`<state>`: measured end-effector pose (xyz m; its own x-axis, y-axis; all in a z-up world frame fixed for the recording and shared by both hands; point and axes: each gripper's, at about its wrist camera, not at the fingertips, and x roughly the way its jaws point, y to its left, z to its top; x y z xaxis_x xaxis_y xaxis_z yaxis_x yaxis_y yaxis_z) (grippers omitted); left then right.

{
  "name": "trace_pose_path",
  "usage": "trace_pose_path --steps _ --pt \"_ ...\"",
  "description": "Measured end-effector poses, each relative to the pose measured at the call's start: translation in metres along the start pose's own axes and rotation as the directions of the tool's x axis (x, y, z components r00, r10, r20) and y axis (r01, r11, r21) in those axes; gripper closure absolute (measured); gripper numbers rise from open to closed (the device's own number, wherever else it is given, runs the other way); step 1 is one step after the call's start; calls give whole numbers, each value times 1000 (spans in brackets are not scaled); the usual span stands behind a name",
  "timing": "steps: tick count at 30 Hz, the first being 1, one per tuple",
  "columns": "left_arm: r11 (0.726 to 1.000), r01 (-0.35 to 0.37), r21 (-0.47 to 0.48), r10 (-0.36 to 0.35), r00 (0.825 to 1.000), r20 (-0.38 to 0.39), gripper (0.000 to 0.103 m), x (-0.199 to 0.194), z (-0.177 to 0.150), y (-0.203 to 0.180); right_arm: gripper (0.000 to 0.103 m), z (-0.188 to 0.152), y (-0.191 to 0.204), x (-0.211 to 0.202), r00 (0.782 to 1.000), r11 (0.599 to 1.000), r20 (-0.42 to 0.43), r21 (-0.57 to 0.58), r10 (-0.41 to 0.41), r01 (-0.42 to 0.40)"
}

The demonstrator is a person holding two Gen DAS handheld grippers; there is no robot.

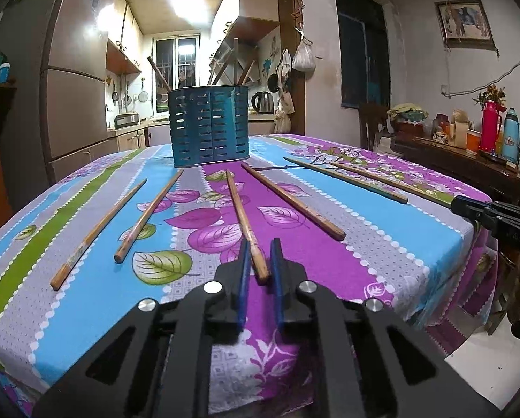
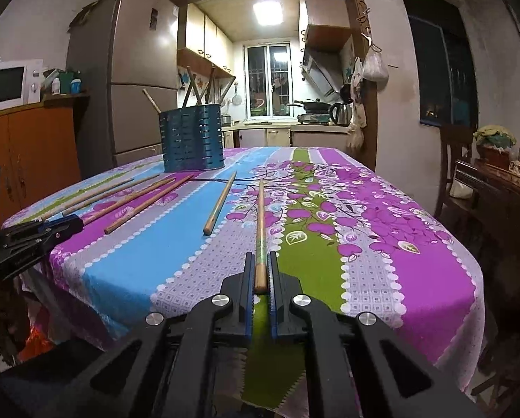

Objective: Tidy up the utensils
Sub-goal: 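Close the right gripper on a chopstick while the left gripper grasps another, then raise both chopsticks upright and carry them above the blue holder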

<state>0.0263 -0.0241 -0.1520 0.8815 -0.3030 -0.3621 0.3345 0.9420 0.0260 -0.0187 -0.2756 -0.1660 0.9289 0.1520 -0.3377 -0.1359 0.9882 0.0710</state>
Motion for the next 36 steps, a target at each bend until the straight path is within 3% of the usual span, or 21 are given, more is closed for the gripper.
trace_pose_path --steps 9,20,24,26,28,30,36 --pt "1000 11 7 -11 999 38 94 -10 16 1 95 28 -10 -18 999 1000 52 24 -3 2" --pt "1000 -6 26 1 978 209 94 -35 96 12 95 113 -1 -51 983 992 180 -127 38 -15" --pt "1000 19 0 -19 986 167 94 -36 85 15 95 134 2 -58 974 988 219 -153 57 -24" --pt "999 38 25 -40 995 88 92 -32 59 7 95 135 2 -58 975 988 215 -153 61 -28" --pt "998 51 37 -52 998 25 81 -28 38 3 95 131 2 -56 978 989 199 -146 61 -32" --pt "998 49 43 -48 999 -24 79 -23 18 -2 95 125 1 -54 981 990 182 -137 59 -34" --pt "1000 -1 29 2 999 -50 79 -9 0 1 95 113 -4 -54 987 994 157 -101 45 -29"
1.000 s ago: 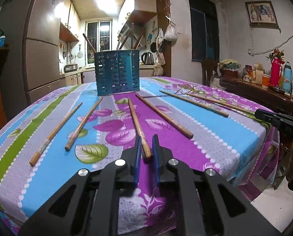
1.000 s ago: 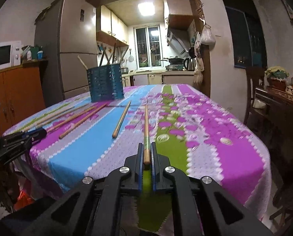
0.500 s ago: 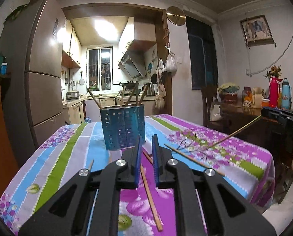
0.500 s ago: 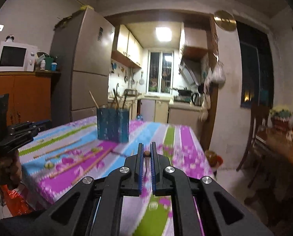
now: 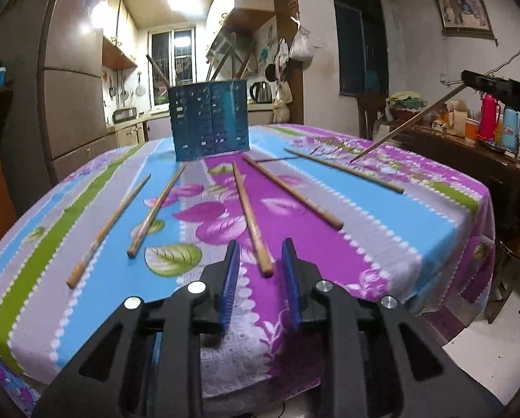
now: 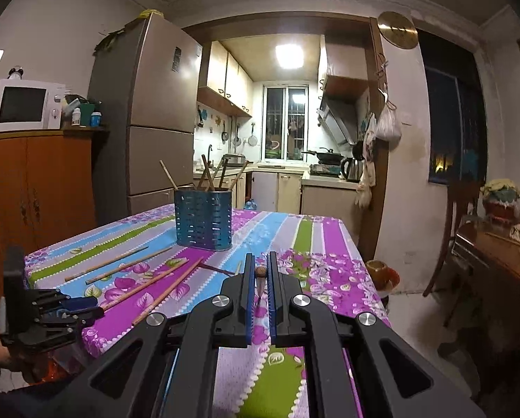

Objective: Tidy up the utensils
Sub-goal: 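Raise both chopsticks upright and carry them above the blue holder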

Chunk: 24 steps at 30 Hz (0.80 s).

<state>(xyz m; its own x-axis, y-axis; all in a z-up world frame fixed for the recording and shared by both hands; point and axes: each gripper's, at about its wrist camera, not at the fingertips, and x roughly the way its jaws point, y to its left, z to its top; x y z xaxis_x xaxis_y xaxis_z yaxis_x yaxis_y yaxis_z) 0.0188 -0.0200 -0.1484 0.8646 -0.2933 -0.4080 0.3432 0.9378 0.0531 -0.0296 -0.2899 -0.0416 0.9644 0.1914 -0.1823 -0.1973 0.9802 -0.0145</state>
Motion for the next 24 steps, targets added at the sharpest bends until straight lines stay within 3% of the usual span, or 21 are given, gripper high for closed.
trace_pose_path --steps 3,6,13,18,24 --pt "1000 -10 13 10 1000 17 81 1 -1 -1 95 -5 0 0 1000 1000 -7 8 -2 2" --pt "999 -19 38 18 999 36 94 1 -3 -7 95 -8 3 2 1000 1000 -12 14 0 1" --pt "998 -41 47 39 998 45 98 0 2 -7 95 -9 3 2 1000 1000 -6 18 -4 4" --pt "996 -66 61 59 991 119 98 -17 25 -5 95 -1 1 2 1000 1000 11 0 -9 9" --pt "991 -100 85 77 967 242 98 -39 66 -7 95 17 4 1 999 999 40 -47 5 -3"
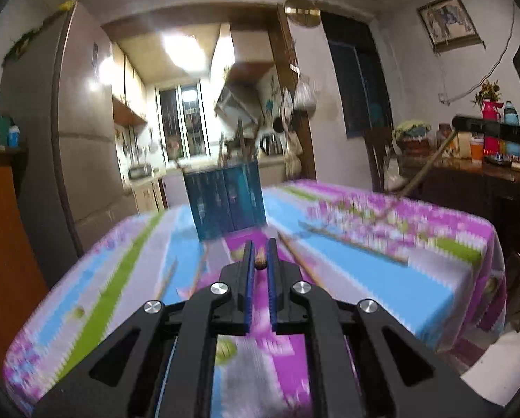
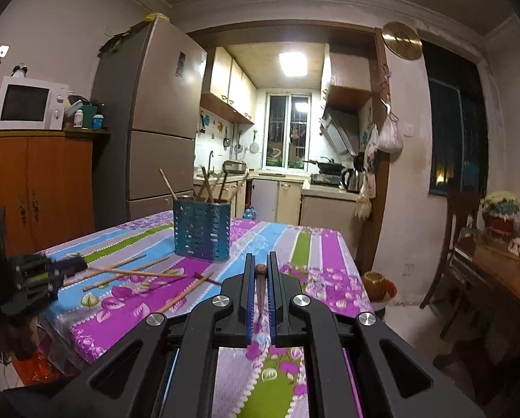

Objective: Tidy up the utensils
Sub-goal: 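Raise both chopsticks upright and carry them above the blue holder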

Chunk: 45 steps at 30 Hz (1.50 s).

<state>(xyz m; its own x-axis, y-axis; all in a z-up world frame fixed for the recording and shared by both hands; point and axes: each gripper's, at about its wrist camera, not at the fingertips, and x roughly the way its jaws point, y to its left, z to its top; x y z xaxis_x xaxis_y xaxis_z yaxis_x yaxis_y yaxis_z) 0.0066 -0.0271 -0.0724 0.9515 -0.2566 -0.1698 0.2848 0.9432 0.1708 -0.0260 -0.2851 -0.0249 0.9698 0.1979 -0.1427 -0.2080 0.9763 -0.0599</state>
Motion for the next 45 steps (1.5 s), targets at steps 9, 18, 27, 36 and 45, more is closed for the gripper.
trace_pose_path --steps 9,18,27,36,45 --pt "1000 2 23 -4 996 93 98 7 40 1 95 28 0 10 999 999 23 -33 34 -33" --pt "1000 17 -1 -17 994 109 98 35 79 18 95 63 -12 44 997 996 -6 11 83 -83" --pt "999 31 -18 -29 994 105 98 48 122 47 95 106 -17 71 995 995 -25 -7 96 -96" --pt "999 19 -42 -13 989 150 98 61 188 78 95 176 -33 101 994 994 -8 3 109 -109" --pt "997 16 -80 1 978 208 98 87 256 101 95 259 -40 143 991 992 36 6 128 -129"
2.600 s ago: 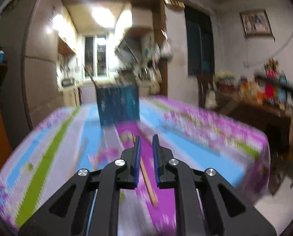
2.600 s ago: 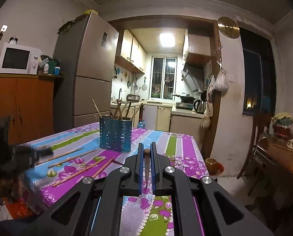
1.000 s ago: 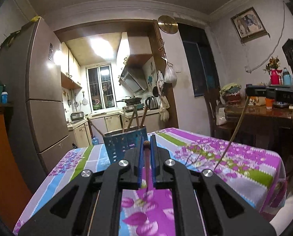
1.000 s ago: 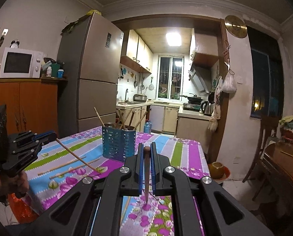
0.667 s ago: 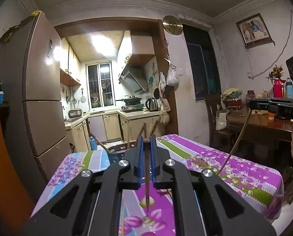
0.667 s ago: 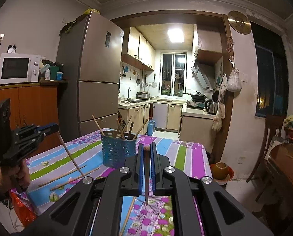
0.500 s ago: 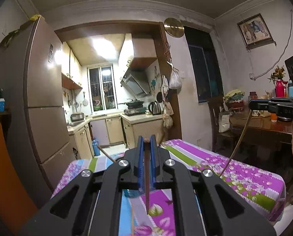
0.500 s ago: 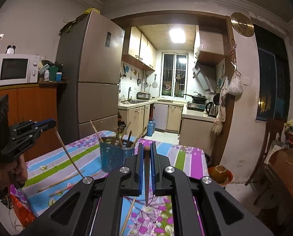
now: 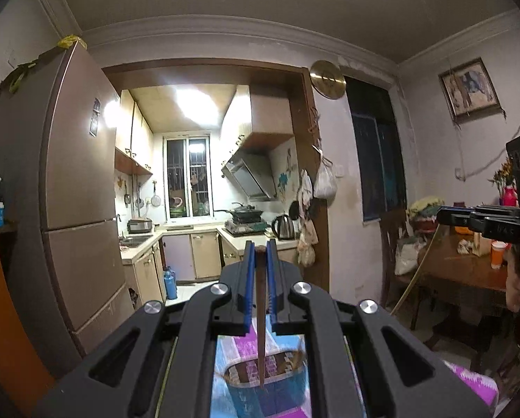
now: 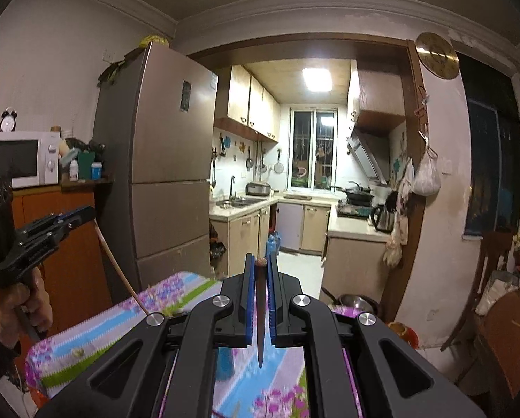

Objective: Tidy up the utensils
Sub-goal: 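Raise both chopsticks upright and carry them above the blue holder, then open the left gripper into the holder while the right gripper releases its chopstick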

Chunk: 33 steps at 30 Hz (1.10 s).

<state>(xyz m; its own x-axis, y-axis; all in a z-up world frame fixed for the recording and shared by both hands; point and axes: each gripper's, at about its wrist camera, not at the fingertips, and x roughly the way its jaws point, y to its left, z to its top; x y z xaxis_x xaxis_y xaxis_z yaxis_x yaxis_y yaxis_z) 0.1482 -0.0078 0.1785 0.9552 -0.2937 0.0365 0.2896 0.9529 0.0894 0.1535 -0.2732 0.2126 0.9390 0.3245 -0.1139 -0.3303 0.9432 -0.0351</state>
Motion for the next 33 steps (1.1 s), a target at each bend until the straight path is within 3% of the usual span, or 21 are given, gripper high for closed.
trace_pose_path --steps 6,13,24,33 --pt "1000 -19 5 19 1000 4 98 36 17 7 95 35 3 43 999 999 14 23 47 -47" --pt "1000 -31 2 31 999 -45 98 73 3 17 95 41 23 97 994 993 -11 29 111 -110" --pt "999 -39 -18 36 990 -134 98 110 -37 33 95 7 40 161 981 987 -113 50 155 -150" --pt "999 -32 -34 25 982 -187 98 127 -55 36 95 -22 43 186 971 986 -177 73 162 -152"
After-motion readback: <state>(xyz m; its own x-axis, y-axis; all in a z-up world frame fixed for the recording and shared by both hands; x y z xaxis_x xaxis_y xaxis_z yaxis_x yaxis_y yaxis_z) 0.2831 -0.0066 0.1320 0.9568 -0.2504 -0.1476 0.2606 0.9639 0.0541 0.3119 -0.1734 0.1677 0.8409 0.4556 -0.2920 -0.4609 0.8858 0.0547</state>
